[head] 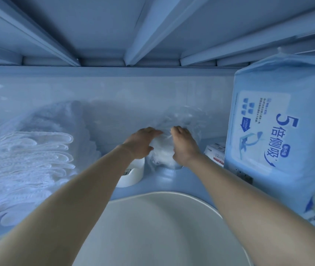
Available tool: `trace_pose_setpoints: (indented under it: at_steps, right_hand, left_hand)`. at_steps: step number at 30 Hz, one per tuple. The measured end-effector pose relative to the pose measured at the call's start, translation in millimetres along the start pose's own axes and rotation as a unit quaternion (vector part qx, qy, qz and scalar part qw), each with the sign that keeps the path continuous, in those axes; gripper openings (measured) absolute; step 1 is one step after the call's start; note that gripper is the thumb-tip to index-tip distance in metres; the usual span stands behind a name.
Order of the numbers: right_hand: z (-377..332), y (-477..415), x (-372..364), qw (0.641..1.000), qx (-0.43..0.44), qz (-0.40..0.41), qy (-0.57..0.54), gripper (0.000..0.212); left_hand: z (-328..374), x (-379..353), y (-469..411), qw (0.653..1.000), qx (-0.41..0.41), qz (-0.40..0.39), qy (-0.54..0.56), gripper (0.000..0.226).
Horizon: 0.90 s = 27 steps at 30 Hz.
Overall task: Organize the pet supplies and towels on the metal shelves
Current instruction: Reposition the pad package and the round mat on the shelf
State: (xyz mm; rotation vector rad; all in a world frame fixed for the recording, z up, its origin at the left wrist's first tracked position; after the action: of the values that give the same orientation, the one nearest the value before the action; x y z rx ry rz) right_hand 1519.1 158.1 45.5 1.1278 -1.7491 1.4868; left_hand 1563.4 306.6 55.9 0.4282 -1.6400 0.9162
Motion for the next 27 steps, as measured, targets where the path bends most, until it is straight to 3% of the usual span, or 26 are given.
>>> trace_pose_setpoints:
  at_steps: [7,12,17,21,27]
  right_hand:
    - [-9,6,8,0.996,-0.062,0.018,0.057,0.048]
    - [-9,15,11,0.989,-0.105,0.022,0.104,0.058]
    - [-15,28,5,0.991,-0.05,0.081,0.097,0.065]
    - [-14,34,-9,0.994,-0.015,0.08,0.071,0.062]
    - [-5,27,-15,0.995,-0.048,0.073,0.052,0.066]
  left_hand:
    - [13,0,-2,0.999,0.022,0.028,0.008,0.061]
    - [19,0,7,0.996,0.002,0.071,0.051,0.057]
    - [17,-2,22,0.984,0.021,0.152,0.093,0.056]
    - [20,-8,29,0.985,0.04,0.122,0.117,0.057]
    - [29,-7,30,0.991,0.022,0.071,0.109,0.069]
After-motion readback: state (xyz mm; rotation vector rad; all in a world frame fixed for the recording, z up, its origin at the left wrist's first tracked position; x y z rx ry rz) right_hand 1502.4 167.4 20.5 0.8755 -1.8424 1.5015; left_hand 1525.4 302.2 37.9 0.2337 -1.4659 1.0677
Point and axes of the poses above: each hand's wrist, its own y-axis away from the middle knuckle, its own x-axis out of the back of the hand, z = x × y, the point moved 2 cm from there along -y, towards the middle knuckle, and after that the axes turned 7 degrees about -x, right-handed, at the moved point
